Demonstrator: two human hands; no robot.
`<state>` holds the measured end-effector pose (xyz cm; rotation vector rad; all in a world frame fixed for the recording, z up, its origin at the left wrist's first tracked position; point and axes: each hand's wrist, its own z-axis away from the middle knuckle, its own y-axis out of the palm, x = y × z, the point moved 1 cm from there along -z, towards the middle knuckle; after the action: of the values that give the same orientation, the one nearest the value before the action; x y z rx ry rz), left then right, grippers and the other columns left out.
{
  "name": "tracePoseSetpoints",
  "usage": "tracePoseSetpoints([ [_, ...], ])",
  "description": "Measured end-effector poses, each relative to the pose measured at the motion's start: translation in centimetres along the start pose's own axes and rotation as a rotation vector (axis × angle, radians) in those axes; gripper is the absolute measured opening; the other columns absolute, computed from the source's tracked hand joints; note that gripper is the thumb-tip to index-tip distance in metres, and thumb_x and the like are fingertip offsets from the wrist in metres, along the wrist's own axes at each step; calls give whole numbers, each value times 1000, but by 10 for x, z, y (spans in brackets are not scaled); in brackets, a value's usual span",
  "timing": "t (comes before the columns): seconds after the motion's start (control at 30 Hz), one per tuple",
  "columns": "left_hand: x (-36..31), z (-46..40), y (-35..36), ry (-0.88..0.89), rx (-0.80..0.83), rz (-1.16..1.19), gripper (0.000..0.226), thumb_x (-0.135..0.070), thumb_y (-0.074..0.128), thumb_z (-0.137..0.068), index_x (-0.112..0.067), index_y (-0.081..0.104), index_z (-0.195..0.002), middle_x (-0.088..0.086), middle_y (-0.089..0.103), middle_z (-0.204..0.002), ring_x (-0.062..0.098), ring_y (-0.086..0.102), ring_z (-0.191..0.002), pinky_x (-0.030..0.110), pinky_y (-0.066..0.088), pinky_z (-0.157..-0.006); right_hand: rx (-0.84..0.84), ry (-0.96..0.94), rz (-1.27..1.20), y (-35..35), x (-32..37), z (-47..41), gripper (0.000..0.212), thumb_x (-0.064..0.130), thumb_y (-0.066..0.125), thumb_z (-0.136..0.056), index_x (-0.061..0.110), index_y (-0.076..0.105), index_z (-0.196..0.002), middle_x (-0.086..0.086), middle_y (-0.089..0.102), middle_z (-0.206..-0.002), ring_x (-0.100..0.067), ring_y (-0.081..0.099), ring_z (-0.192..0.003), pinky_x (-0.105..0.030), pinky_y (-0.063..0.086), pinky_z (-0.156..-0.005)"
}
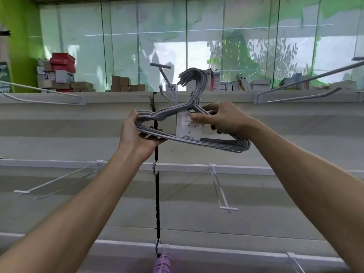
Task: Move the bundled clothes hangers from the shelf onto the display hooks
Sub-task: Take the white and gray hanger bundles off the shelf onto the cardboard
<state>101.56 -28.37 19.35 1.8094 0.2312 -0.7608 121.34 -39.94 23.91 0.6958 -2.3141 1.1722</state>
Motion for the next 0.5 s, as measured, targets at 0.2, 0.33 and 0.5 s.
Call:
tracePoseSetpoints([
  [0.2, -5, -30, -6, -12, 0, 50, 35, -43, 50, -100, -12, 57, -114, 18, 44, -125, 44, 49, -114, 67, 47, -72, 23, -3, 52, 5, 0, -32, 55, 58, 71, -81, 20, 67, -120, -1, 74, -100, -12, 57, -69, -24, 47, -58],
  [0.33, -7, -49, -15, -24, 11, 70, 33, -41, 50, -99, -11, 57, -111, 18, 44, -127, 44, 51, -115, 70, 47, -75, 50, -2, 57, 15, -2, -48, 48, 56, 72, -81, 23, 66, -115, -2, 74, -98, -12, 56, -70, -23, 46, -57],
  [0.5, -8, -70, -26, -40, -2, 85, 34, -40, 52, -99, -10, 59, -112, 19, 45, -126, 46, 50, -116, 70, 46, -80, 69, 1, 60, 25, -9, -65, 47, 57, 72, -80, 25, 66, -115, -3, 75, -100, -15, 57, -74, -30, 48, -64],
])
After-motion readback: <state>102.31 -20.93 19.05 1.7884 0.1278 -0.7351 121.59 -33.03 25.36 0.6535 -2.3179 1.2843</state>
